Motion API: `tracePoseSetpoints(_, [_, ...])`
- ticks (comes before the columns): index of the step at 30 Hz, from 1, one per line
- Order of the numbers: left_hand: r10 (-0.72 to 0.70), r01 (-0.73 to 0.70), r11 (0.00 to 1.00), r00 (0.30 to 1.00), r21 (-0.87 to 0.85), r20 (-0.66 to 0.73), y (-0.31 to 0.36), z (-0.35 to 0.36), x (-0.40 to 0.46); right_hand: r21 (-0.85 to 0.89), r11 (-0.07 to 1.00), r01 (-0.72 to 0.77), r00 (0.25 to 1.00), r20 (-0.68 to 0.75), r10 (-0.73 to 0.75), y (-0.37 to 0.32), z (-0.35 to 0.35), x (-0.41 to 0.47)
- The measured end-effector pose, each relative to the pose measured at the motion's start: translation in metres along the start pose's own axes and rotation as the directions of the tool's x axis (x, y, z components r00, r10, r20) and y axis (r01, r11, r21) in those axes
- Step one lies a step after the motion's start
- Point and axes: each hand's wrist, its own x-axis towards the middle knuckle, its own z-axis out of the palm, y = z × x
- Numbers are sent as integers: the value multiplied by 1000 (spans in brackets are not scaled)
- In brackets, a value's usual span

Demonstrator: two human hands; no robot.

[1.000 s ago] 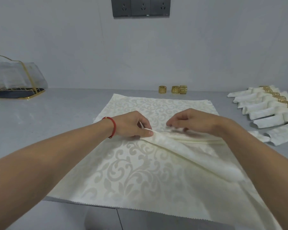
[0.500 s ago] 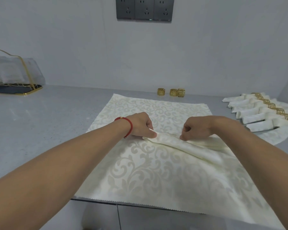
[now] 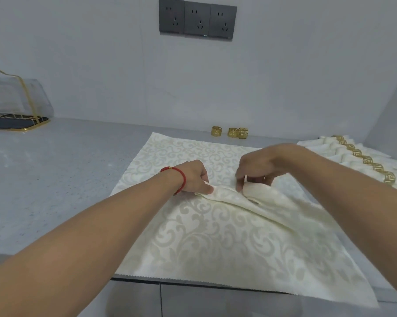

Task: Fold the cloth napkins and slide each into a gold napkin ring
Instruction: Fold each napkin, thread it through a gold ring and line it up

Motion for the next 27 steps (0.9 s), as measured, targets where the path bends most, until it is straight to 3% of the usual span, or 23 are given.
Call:
tracePoseSetpoints(2, [-16, 16, 1000, 1000, 3, 17, -1, -1, 1, 212, 976, 55, 991, 104, -79, 6, -13, -9])
tracePoseSetpoints(6, [-29, 29, 1000, 999, 5, 41, -3, -4, 4, 71, 972, 224, 970, 76, -229, 17, -9, -3])
tracePoseSetpoints(11, [-51, 55, 997, 996, -49, 78, -5, -8, 6, -136, 966, 221, 965, -117, -237, 24, 10, 25])
tracePoseSetpoints(17, [-43, 58, 994, 986, -93, 161, -9, -13, 12, -56, 968, 244, 958, -141, -249, 25, 14, 30])
tracePoseSetpoints(27, [-48, 108, 976, 954, -189, 297, -9, -19, 10, -116, 959, 258, 941, -195, -277, 26, 12, 38])
